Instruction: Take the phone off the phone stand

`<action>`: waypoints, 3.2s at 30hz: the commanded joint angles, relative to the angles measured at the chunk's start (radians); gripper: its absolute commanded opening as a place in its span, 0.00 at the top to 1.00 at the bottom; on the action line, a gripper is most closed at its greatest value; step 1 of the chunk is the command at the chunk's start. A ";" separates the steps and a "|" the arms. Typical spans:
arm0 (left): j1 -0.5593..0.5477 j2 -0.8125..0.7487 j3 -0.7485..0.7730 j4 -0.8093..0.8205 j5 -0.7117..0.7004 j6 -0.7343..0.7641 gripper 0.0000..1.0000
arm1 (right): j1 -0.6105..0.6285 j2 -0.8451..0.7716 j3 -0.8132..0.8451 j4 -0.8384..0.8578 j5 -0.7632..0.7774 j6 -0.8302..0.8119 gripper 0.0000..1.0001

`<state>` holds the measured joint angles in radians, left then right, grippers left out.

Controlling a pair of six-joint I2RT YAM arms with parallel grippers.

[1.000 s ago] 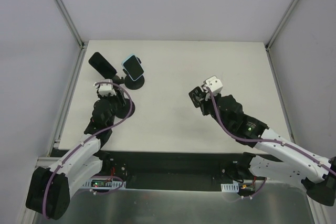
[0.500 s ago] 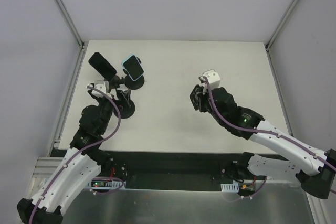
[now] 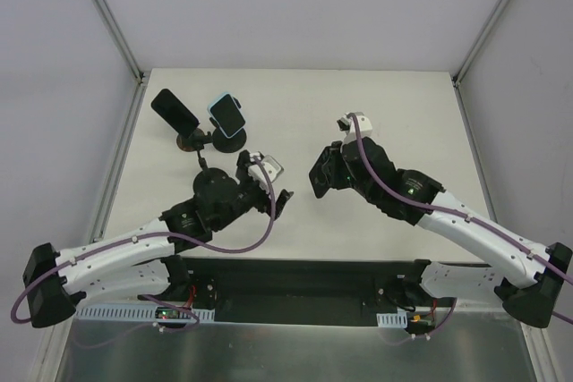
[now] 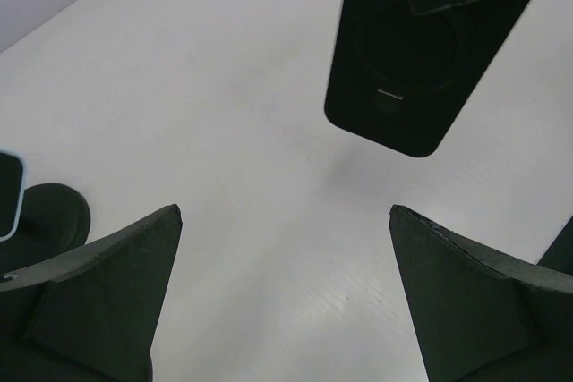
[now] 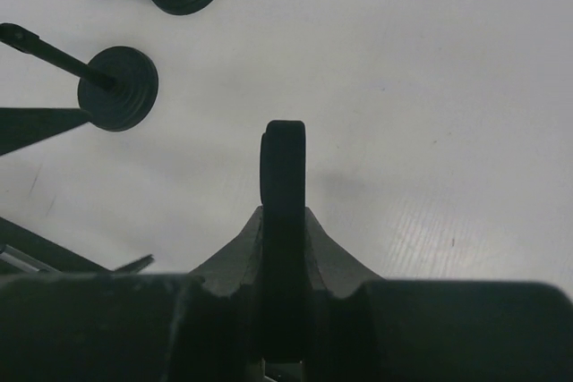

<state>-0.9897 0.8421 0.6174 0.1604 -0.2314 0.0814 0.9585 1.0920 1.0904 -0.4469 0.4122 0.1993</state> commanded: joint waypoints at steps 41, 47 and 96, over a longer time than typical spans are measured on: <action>-0.314 0.424 0.081 0.367 -0.457 0.153 1.00 | -0.087 -0.181 -0.184 0.313 -0.150 0.385 0.38; -0.284 0.344 0.044 0.311 -0.358 0.005 1.00 | -0.090 -0.244 -0.188 0.327 -0.084 0.221 0.07; 0.008 0.117 -0.100 0.412 0.162 -0.675 1.00 | 0.029 -0.004 -0.291 0.614 -0.119 0.022 0.12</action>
<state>-0.9924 0.9813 0.5076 0.4362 -0.0792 -0.5743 0.9924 1.0733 0.7494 0.1757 0.2649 0.2287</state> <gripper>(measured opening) 0.096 0.931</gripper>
